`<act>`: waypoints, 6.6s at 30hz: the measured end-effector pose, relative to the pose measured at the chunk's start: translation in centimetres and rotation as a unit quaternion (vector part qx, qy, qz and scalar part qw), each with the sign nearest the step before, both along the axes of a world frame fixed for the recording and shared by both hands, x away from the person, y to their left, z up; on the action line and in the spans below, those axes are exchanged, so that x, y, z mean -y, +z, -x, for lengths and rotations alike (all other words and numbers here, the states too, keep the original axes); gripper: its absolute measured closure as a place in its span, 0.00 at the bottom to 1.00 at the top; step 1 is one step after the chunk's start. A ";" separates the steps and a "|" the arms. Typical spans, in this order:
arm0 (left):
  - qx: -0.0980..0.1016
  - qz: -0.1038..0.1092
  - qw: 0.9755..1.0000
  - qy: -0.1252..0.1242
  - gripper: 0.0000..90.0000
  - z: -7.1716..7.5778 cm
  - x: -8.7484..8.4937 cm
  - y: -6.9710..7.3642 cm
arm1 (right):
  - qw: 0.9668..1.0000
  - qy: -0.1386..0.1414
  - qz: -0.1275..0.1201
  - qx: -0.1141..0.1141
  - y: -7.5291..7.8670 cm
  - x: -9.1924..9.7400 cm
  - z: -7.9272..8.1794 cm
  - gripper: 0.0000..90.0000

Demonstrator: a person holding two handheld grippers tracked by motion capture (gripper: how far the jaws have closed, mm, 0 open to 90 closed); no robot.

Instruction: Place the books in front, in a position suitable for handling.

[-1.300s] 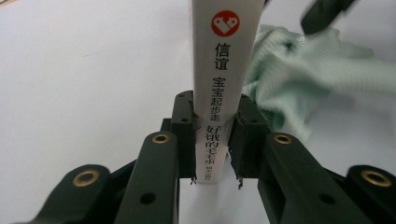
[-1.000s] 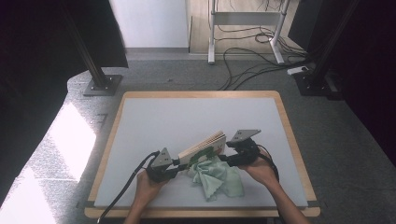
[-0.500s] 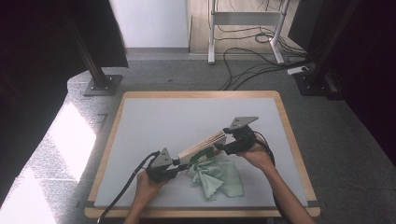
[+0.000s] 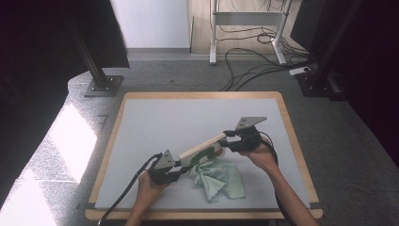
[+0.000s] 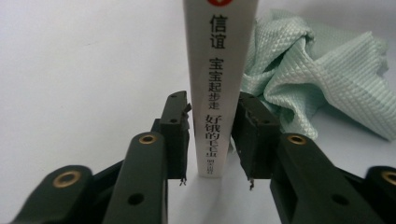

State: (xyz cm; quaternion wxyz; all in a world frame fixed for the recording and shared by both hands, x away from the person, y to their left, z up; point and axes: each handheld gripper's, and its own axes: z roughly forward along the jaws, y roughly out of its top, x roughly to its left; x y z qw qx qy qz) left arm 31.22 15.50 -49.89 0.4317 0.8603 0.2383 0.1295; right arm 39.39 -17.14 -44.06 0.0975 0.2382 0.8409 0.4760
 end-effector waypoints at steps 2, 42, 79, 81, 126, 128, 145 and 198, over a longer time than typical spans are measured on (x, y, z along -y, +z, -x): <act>-0.004 0.011 1.000 0.001 0.73 -0.1 -0.2 0.1 | 1.000 -0.002 -0.001 0.001 0.0 0.2 0.1 0.58; 0.006 0.052 0.998 0.032 0.44 1.2 -2.9 2.8 | 1.000 0.030 -0.001 0.003 -0.3 -0.2 -0.3 0.56; -0.036 -0.029 0.999 -0.015 0.80 2.6 6.3 -2.5 | 1.000 0.020 0.007 0.016 -0.3 -0.6 0.4 0.50; -0.038 -0.037 0.998 -0.015 0.90 2.6 6.2 -2.5 | 1.000 0.020 0.007 0.017 -0.3 -0.6 0.4 0.50; -0.061 -0.047 0.994 0.072 0.94 1.0 -2.1 -2.1 | 1.000 0.010 0.012 0.017 -0.5 -0.7 0.7 0.50; -0.064 -0.041 0.994 0.075 0.94 1.1 -2.1 -2.0 | 1.000 0.009 0.013 0.017 -0.5 -0.7 0.7 0.50; -0.019 0.030 0.997 0.072 0.94 1.1 -3.1 3.6 | 1.000 0.007 0.016 0.016 -0.5 -0.7 0.8 0.50; -0.082 -0.005 0.993 0.081 0.94 -0.4 -2.6 -0.6 | 1.000 0.009 0.017 0.013 -0.9 -0.7 1.0 0.50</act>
